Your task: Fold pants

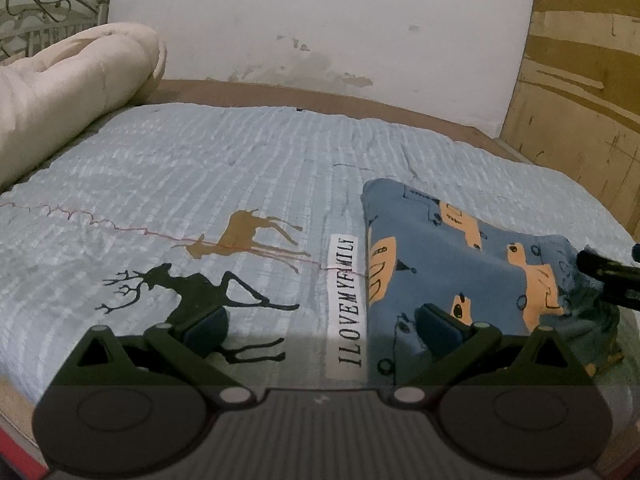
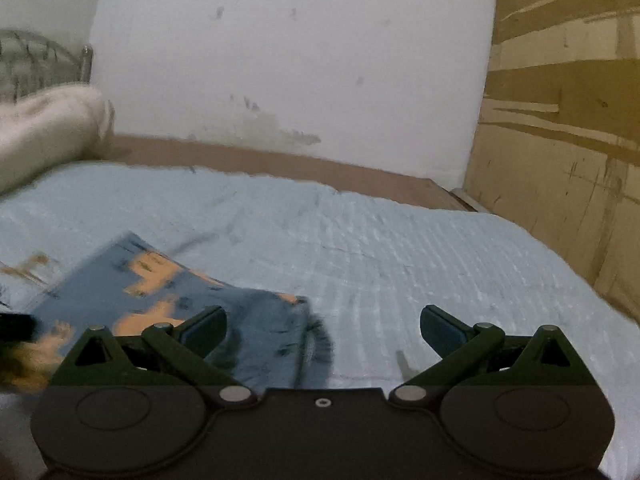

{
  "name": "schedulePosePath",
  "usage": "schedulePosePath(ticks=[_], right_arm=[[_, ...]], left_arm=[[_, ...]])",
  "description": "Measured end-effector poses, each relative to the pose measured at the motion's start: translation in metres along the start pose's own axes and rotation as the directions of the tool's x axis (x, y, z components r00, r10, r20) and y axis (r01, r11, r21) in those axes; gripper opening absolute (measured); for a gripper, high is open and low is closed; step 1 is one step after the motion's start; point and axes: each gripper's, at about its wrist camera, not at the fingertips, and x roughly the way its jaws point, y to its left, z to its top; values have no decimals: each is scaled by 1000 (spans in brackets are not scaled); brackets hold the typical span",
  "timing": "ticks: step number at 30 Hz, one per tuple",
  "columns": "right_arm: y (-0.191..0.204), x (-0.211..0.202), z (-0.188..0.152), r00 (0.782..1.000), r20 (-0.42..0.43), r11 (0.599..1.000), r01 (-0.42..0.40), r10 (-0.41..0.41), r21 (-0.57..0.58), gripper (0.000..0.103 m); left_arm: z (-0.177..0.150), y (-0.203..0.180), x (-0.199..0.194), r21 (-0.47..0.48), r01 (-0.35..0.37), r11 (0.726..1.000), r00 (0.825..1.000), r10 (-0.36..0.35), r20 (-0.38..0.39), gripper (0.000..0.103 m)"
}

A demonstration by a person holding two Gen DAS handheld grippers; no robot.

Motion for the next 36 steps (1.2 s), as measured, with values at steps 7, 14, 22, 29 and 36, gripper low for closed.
schedulePosePath(ticks=[7, 14, 22, 29, 36], right_arm=[[-39, 37, -21, 994, -89, 996, 66, -60, 66, 102], [-28, 29, 1, 998, 2, 996, -57, 57, 73, 102], [0, 52, 2, 999, -41, 998, -35, 33, -44, 102], [-33, 31, -14, 997, 14, 988, -79, 78, 129, 102], [-22, -9, -39, 971, 51, 957, -239, 233, 167, 102]], left_arm=[[15, 4, -7, -5, -12, 1000, 1000, 12, 10, 102], [66, -26, 17, 179, -42, 983, 997, 29, 78, 102], [68, -50, 76, 282, -117, 952, 993, 111, 36, 103], [60, -33, 52, 195, -58, 979, 997, 47, 62, 102], [26, -33, 14, 166, 34, 986, 999, -39, 26, 102]])
